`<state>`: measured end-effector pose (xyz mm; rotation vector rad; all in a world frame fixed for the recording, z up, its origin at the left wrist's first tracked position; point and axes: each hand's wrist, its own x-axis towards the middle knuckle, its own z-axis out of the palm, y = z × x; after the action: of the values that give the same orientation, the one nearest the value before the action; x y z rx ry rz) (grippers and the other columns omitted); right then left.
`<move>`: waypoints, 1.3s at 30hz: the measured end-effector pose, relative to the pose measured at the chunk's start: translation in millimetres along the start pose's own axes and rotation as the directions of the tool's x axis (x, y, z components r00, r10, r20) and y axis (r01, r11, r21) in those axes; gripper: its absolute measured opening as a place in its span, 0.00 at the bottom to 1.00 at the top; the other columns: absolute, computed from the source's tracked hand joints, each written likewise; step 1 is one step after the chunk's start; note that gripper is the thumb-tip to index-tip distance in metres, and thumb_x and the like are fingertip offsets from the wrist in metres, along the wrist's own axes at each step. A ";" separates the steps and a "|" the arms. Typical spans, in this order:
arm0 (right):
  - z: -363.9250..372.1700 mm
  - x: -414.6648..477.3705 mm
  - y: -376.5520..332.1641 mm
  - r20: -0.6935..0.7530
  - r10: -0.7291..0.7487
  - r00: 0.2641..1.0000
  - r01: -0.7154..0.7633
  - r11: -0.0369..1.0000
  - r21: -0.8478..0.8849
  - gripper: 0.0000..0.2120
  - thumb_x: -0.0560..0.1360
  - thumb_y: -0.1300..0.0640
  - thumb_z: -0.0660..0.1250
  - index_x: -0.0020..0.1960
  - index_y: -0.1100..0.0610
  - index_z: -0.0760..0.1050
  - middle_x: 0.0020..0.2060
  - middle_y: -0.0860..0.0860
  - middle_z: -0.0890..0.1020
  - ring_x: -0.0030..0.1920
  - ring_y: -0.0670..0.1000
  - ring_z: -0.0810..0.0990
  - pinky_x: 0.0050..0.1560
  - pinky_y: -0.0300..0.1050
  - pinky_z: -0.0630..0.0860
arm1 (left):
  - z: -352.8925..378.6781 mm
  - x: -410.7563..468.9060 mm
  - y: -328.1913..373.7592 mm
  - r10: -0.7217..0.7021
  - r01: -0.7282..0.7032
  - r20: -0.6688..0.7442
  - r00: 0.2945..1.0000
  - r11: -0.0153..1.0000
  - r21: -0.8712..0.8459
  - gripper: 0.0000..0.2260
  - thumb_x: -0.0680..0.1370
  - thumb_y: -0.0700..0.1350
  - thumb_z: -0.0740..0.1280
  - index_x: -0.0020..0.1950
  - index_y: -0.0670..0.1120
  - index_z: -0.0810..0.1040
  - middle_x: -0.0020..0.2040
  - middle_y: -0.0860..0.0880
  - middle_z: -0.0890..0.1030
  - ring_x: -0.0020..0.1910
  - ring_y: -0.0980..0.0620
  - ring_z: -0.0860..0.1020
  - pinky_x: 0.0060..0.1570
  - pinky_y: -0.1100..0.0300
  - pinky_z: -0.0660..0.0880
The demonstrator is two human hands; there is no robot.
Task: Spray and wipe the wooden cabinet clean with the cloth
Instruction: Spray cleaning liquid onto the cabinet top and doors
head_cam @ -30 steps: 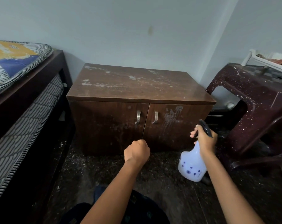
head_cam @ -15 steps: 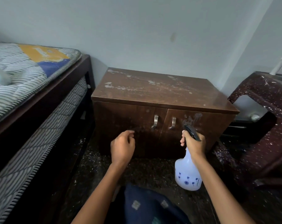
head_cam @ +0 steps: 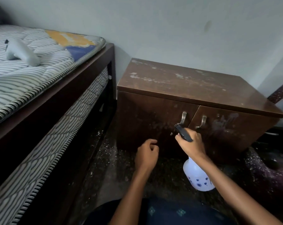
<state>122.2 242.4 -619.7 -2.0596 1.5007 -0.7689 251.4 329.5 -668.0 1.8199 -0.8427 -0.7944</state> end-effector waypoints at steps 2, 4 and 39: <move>8.1 -5.3 9.3 -0.001 0.005 1.000 -0.005 1.000 -0.007 0.08 0.70 0.59 0.67 0.34 0.58 0.71 0.26 0.52 0.74 0.31 0.56 0.75 0.32 0.47 0.67 | -2.4 4.4 -5.4 -0.044 0.044 0.054 0.998 0.999 0.004 0.09 0.77 0.44 0.64 0.53 0.52 0.80 0.48 0.52 0.84 0.47 0.51 0.81 0.50 0.54 0.78; 14.6 -10.8 19.6 0.014 0.017 1.000 -0.017 1.000 0.017 0.05 0.69 0.61 0.67 0.36 0.59 0.73 0.28 0.53 0.76 0.32 0.56 0.77 0.33 0.47 0.70 | -8.7 8.1 -9.2 -0.065 0.066 0.016 0.998 0.997 -0.044 0.08 0.77 0.43 0.64 0.52 0.51 0.81 0.48 0.52 0.83 0.46 0.51 0.81 0.49 0.56 0.78; 39.3 -38.2 44.1 0.256 0.050 0.965 0.011 0.973 -0.233 0.07 0.72 0.52 0.68 0.44 0.56 0.74 0.35 0.51 0.78 0.36 0.53 0.77 0.30 0.43 0.66 | -42.8 15.0 -20.3 -0.265 0.227 -0.066 0.962 0.911 -0.345 0.12 0.80 0.42 0.62 0.37 0.54 0.75 0.39 0.51 0.80 0.45 0.48 0.80 0.54 0.50 0.77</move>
<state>109.3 268.2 -683.8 -2.2088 1.5158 -0.3081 298.5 344.2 -674.5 1.6621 -0.3778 -0.9246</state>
